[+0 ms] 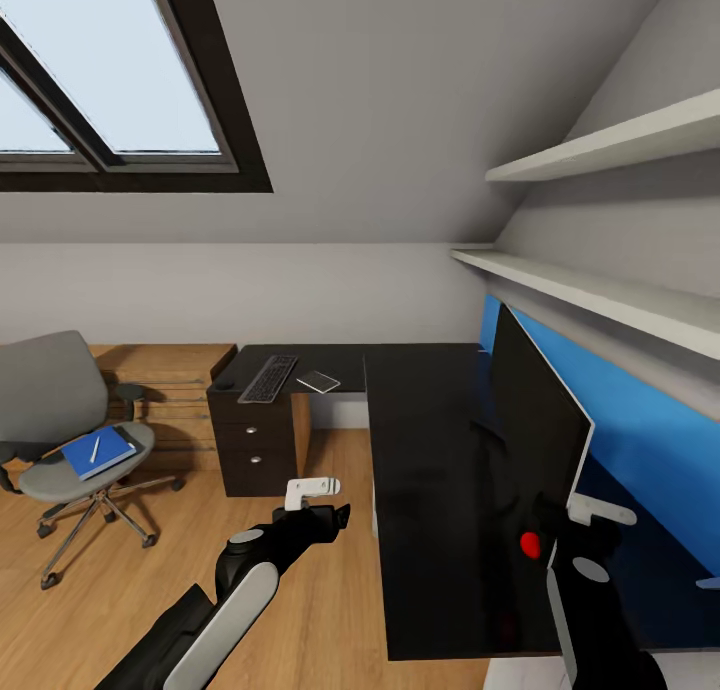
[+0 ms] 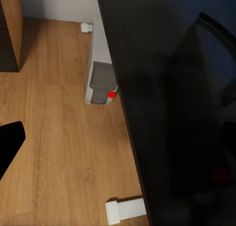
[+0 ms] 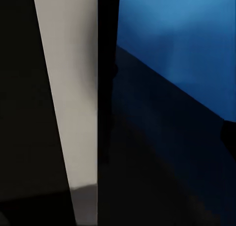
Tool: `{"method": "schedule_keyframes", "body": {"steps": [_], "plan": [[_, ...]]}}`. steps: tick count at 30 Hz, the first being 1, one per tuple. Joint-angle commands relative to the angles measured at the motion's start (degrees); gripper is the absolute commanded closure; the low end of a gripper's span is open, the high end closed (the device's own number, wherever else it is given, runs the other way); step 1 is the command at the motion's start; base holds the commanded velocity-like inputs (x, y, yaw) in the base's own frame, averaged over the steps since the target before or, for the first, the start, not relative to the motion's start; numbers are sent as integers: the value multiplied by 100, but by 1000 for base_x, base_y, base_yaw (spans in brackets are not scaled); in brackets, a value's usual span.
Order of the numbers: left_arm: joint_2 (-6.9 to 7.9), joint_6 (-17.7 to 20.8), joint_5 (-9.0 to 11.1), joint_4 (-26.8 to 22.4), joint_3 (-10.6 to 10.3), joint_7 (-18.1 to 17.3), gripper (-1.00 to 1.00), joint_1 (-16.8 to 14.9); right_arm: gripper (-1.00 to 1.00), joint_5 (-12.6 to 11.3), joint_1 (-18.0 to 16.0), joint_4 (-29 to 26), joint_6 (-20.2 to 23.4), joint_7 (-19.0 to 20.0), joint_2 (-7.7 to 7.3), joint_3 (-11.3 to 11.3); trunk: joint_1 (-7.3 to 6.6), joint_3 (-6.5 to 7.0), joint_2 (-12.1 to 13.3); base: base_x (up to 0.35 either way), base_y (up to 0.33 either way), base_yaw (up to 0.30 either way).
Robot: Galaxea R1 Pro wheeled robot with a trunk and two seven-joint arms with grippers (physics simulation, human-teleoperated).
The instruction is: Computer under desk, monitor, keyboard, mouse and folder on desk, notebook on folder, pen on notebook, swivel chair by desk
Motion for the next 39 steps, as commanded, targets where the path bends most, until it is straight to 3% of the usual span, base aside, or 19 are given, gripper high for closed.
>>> {"method": "schedule_keyframes", "body": {"steps": [1,21,39], "plan": [[5,-1,56,-8,-13,60,-100,-8,-100,60,-6,-1,45,0,5,-6,2,-9,-8,0,0,0],[4,-5,56,-8,-21,61,-100,-8,-100,61,-7,48,45,9,5,-6,2,-9,-8,0,-165,0],[4,-5,56,-8,-18,61,-100,-8,-100,61,-5,48,45,9,5,-6,2,-9,-8,0,-48,0]]}}
